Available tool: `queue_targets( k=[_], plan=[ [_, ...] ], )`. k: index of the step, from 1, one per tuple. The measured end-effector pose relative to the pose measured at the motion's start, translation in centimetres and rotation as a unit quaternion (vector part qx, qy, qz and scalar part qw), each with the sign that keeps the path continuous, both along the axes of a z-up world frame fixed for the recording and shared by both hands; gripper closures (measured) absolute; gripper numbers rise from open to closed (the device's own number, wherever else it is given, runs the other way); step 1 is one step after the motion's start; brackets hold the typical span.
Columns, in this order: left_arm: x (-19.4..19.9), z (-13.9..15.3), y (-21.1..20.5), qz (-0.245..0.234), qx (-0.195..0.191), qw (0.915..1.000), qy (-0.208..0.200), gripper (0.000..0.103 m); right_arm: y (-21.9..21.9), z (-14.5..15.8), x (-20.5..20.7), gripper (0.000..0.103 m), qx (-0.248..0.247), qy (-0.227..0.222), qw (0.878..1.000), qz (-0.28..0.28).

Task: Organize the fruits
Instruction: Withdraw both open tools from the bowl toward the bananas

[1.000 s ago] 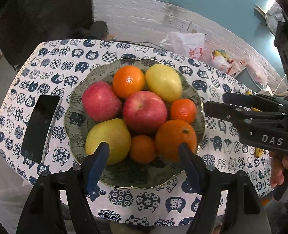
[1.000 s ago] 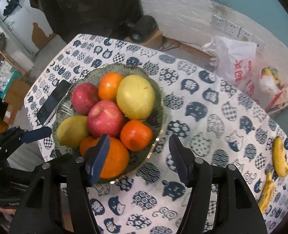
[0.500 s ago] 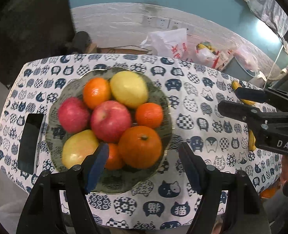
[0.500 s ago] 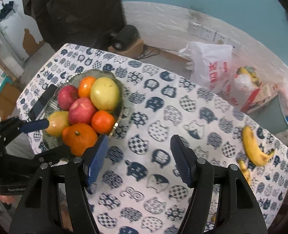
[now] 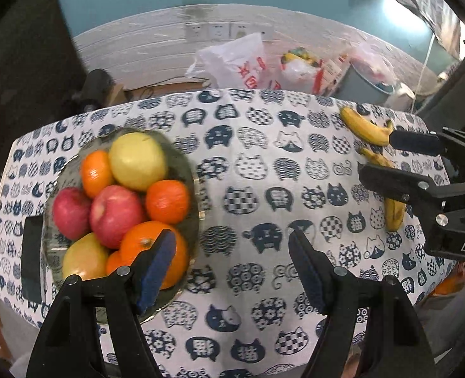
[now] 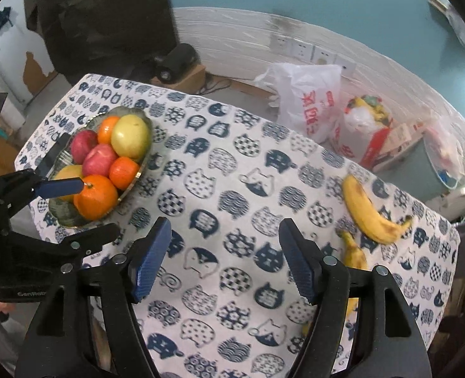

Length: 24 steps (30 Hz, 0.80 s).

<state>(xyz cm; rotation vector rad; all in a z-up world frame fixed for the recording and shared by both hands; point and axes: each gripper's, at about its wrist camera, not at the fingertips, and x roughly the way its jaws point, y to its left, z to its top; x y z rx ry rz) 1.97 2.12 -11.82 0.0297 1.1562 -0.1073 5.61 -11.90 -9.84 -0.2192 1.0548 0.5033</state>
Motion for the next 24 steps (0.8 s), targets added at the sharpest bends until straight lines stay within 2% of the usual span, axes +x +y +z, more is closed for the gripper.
queue_targets(
  k=[12,16,24],
  plan=[
    [1.6,-1.5,-6.2,-0.056,0.019,0.9981,0.016,0.027,-7.1,-1.7,0.8,0.029,-0.008,0.025,0.997,-0.067],
    [2.0,-2.0,-8.0,-0.070,0.025,0.9971,0.020,0.023,-9.5,-2.4,1.3,0.024,-0.023,0.035,0.995,-0.095],
    [2.8,-3.6,-10.1,-0.094,0.044,0.9944,0.022,0.023,-13.1,-6.8,2.6,0.024,-0.043,0.081,0.986,-0.138]
  ],
)
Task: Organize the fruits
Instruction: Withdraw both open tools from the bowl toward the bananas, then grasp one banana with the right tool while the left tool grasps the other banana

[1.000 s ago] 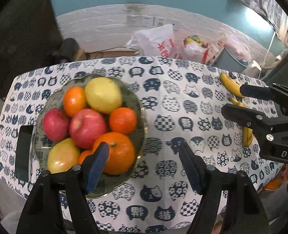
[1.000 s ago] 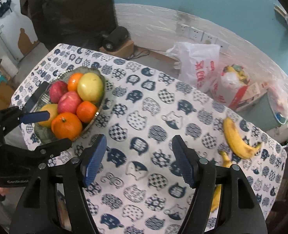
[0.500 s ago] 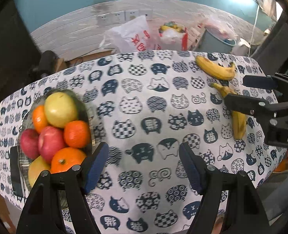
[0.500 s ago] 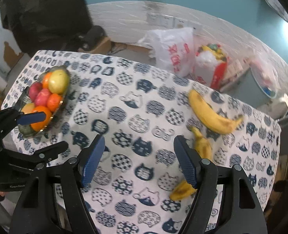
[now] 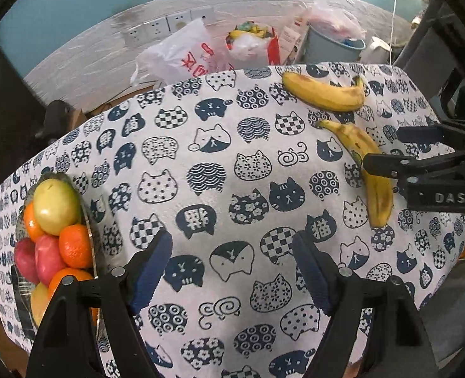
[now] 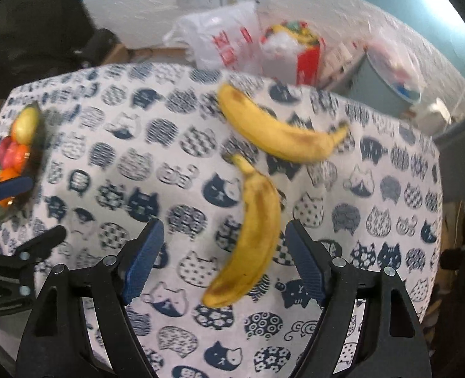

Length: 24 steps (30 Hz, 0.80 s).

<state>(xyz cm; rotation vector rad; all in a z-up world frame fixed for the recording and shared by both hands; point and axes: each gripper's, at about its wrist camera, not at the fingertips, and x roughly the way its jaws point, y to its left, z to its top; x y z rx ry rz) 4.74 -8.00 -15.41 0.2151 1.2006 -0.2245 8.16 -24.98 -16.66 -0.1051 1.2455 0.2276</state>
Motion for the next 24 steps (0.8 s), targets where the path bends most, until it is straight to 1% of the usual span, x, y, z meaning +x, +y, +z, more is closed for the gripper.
queue_targets(
  k=[5,9,11,14,16,19,20,21,22,24],
  plan=[
    [0.3,-1.2,-0.2,-0.002,0.005,1.0000,0.005,0.023,-1.8,-2.9,0.8,0.024,-0.001,0.026,0.999,-0.035],
    [0.7,-1.8,-0.2,0.001,0.007,0.9999,0.009,0.023,-2.3,-4.2,1.0,0.024,0.004,0.027,0.999,-0.045],
    [0.9,-1.9,-0.2,0.002,0.007,0.9999,0.009,0.023,-2.2,-4.7,1.1,0.026,-0.004,0.026,0.999,-0.041],
    [1.0,-2.0,-0.1,0.005,0.005,0.9999,0.011,0.023,-2.3,-5.5,1.5,0.034,-0.014,0.024,0.999,-0.038],
    [1.1,-2.1,0.0,0.006,0.004,0.9999,0.012,0.023,-2.4,-5.9,1.7,0.043,-0.013,0.029,0.999,-0.037],
    [1.3,-2.1,0.0,0.009,0.001,0.9999,0.014,0.023,-2.4,-6.5,2.0,0.048,-0.020,0.030,0.999,-0.034],
    [1.4,-2.1,0.0,0.009,0.000,0.9998,0.015,0.023,-2.3,-6.5,1.9,0.053,-0.024,0.028,0.999,-0.031],
    [1.4,-2.1,0.0,0.010,-0.002,0.9998,0.016,0.023,-2.2,-6.4,1.9,0.062,-0.030,0.024,0.999,-0.028],
    [1.6,-2.2,-0.2,0.011,-0.004,0.9998,0.017,0.023,-2.2,-6.4,1.9,0.066,-0.030,0.024,0.999,-0.028],
    [1.8,-2.1,-0.4,0.011,-0.007,0.9998,0.017,0.023,-2.2,-6.3,1.8,0.068,-0.027,0.026,0.999,-0.030]
  ],
)
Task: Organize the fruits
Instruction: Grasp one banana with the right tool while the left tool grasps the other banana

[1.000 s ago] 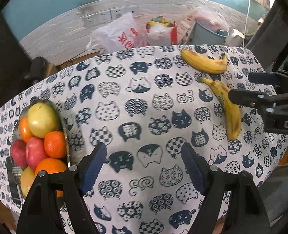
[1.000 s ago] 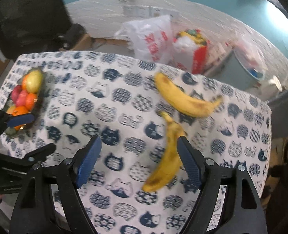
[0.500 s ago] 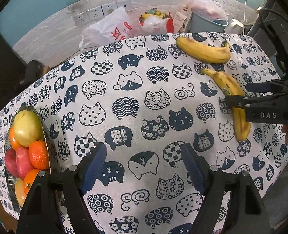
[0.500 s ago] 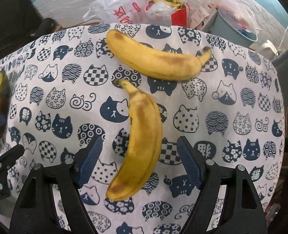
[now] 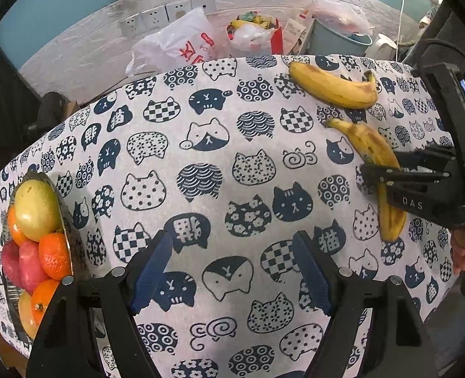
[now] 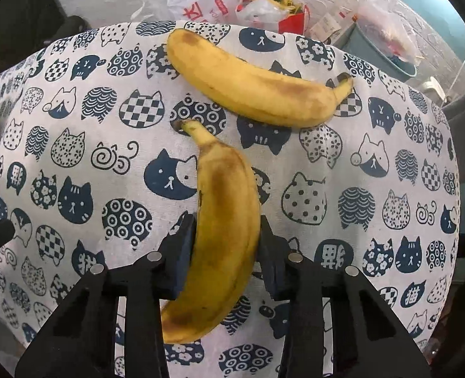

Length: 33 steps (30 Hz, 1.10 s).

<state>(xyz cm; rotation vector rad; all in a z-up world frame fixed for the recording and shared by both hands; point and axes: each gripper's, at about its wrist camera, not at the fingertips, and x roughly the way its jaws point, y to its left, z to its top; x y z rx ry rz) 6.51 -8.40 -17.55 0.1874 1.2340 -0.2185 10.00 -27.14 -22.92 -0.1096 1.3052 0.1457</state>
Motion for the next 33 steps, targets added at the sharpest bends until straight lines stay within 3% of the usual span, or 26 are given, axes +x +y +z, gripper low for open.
queue_targets(
  k=[7,14,19,26,33],
  plan=[
    [1.7,0.7,-1.7,-0.010,-0.012,0.9998,-0.009,0.023,-2.2,1.4,-0.5,0.070,0.026,0.000,0.999,-0.026],
    [4.4,2.0,-5.8,-0.062,-0.010,0.9972,-0.042,0.022,-6.2,2.6,-0.5,0.070,0.033,-0.018,0.996,-0.078],
    [6.2,2.3,-9.8,-0.123,0.014,0.9898,-0.070,0.016,-8.2,2.7,-0.7,0.070,0.030,-0.021,0.994,-0.100],
    [8.3,1.4,-14.5,-0.195,0.030,0.9773,-0.076,0.016,-11.4,2.9,-0.4,0.070,0.009,-0.035,0.990,-0.136],
    [9.2,-0.2,-18.4,-0.254,0.047,0.9639,-0.067,0.016,-13.9,1.5,-0.5,0.066,0.071,-0.019,0.979,-0.191]
  ],
)
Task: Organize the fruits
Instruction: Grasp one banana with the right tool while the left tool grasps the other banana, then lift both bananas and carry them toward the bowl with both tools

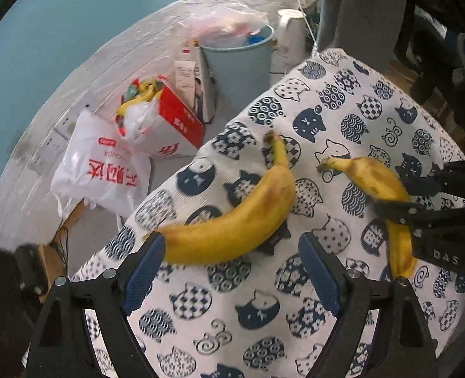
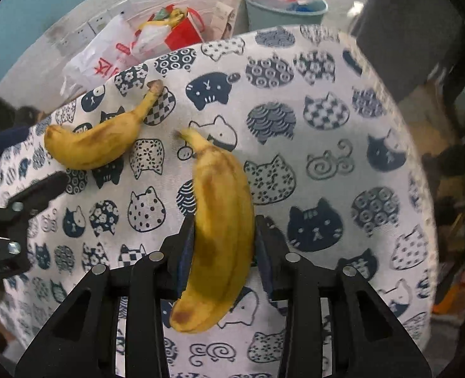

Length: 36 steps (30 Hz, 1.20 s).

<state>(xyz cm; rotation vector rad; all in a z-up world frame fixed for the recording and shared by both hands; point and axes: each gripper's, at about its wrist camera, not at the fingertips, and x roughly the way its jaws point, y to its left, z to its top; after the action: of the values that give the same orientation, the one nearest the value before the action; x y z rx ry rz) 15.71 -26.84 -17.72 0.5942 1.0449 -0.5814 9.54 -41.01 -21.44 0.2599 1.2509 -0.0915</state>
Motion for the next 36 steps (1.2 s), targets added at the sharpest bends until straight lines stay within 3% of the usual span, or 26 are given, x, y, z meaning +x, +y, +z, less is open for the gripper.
queue_targets(
  k=[2,6,10,15,21,25,30,32,34,36],
  plan=[
    [0.3,-0.6,-0.7,-0.009,0.007,0.9999,0.003,0.016,-0.5,-0.1,-0.6,0.066,0.014,0.004,1.000,-0.011],
    [0.8,-1.8,-1.5,-0.022,0.022,0.9995,0.002,0.016,-1.8,0.6,-2.2,0.052,0.038,0.000,0.998,-0.046],
    [1.0,-3.1,-2.0,-0.038,0.041,0.9985,-0.001,0.016,-2.7,0.6,-3.0,0.051,0.057,-0.002,0.996,-0.067],
    [1.1,-3.6,-2.2,-0.048,0.047,0.9976,-0.012,0.016,-2.4,0.4,-2.8,0.051,0.051,0.001,0.997,-0.053],
    [1.2,-3.8,-1.9,-0.056,0.040,0.9974,-0.019,0.032,-1.3,-0.4,-1.9,0.048,0.046,0.010,0.998,-0.041],
    [0.5,-3.6,-2.0,-0.065,0.035,0.9971,-0.020,0.050,-0.5,-0.5,-1.6,0.046,0.034,0.010,0.999,-0.027],
    [-0.9,-3.0,-2.1,-0.075,0.042,0.9960,-0.026,0.056,0.6,-1.0,-0.6,0.046,0.012,0.008,1.000,-0.012],
    [-1.2,-2.6,-1.8,-0.073,0.040,0.9962,-0.027,0.058,0.9,-1.0,-0.4,0.047,0.002,0.006,1.000,-0.007],
    [-1.4,-2.0,-1.4,-0.066,0.032,0.9968,-0.031,0.059,1.6,-1.3,0.4,0.062,-0.008,0.003,1.000,-0.003],
    [-1.4,-1.4,-0.9,-0.054,0.020,0.9979,-0.030,0.060,2.0,-1.4,0.5,0.067,-0.033,0.002,0.999,0.000]
  ],
)
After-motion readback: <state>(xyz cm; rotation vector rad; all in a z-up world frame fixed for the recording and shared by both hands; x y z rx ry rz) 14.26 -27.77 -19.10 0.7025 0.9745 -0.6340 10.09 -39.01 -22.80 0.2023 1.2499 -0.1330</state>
